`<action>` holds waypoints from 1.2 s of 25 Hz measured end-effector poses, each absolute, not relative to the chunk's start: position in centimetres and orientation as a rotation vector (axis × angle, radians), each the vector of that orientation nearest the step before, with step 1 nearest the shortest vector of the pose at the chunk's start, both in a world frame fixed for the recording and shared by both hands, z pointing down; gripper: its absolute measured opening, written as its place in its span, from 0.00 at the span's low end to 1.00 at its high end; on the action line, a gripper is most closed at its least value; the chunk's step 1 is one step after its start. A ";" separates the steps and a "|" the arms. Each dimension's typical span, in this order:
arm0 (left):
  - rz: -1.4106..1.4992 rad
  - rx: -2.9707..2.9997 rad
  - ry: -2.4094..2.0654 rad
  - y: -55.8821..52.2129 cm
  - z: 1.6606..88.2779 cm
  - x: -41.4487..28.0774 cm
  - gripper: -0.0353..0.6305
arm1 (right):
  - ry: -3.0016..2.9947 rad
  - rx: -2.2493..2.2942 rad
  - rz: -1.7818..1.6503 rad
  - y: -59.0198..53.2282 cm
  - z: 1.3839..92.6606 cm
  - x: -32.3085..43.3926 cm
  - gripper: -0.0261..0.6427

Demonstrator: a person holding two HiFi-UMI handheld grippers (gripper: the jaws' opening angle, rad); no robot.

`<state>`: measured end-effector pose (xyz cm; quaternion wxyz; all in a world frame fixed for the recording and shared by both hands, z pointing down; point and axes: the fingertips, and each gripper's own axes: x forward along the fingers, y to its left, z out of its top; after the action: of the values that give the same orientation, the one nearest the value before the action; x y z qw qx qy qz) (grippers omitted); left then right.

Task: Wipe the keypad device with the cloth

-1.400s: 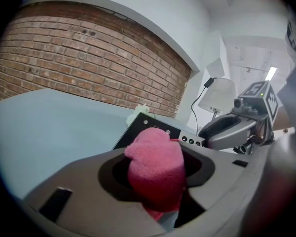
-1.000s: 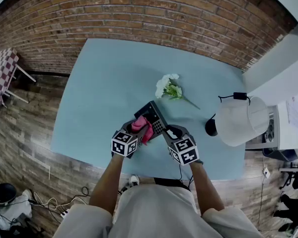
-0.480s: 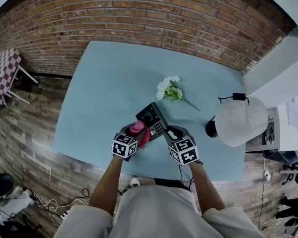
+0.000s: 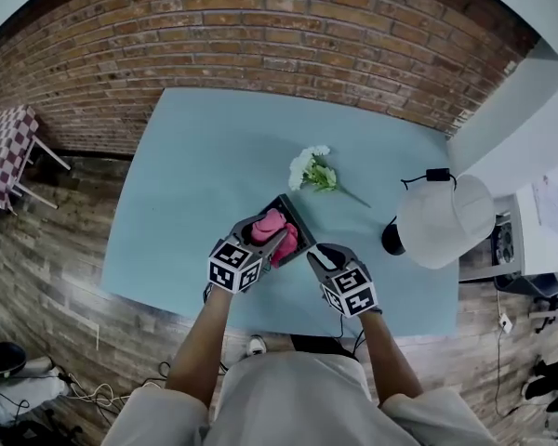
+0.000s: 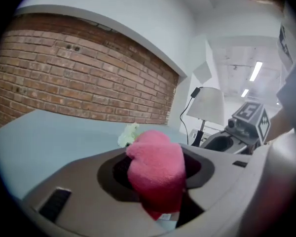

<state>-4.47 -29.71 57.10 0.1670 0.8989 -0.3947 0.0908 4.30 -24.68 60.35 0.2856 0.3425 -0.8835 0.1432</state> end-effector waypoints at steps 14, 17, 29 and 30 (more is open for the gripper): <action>0.613 2.692 -1.099 -29.3 59.2 2.8 0.41 | -2.308 0.990 0.501 -20.6 61.6 7.2 0.23; 0.647 2.703 -1.086 -29.2 59.3 2.9 0.41 | -2.302 1.010 0.514 -20.5 61.7 7.8 0.23; 0.485 2.652 -1.114 -29.0 59.8 2.1 0.41 | -2.295 1.030 0.512 -20.6 61.3 8.5 0.23; 0.472 2.641 -1.111 -28.9 59.8 1.9 0.41 | -2.296 1.031 0.513 -20.6 61.3 8.4 0.23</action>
<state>1.93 -28.86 59.80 0.1187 0.9031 -0.3799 0.1612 8.44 -20.56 61.29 0.2826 0.3850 -0.8574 0.1917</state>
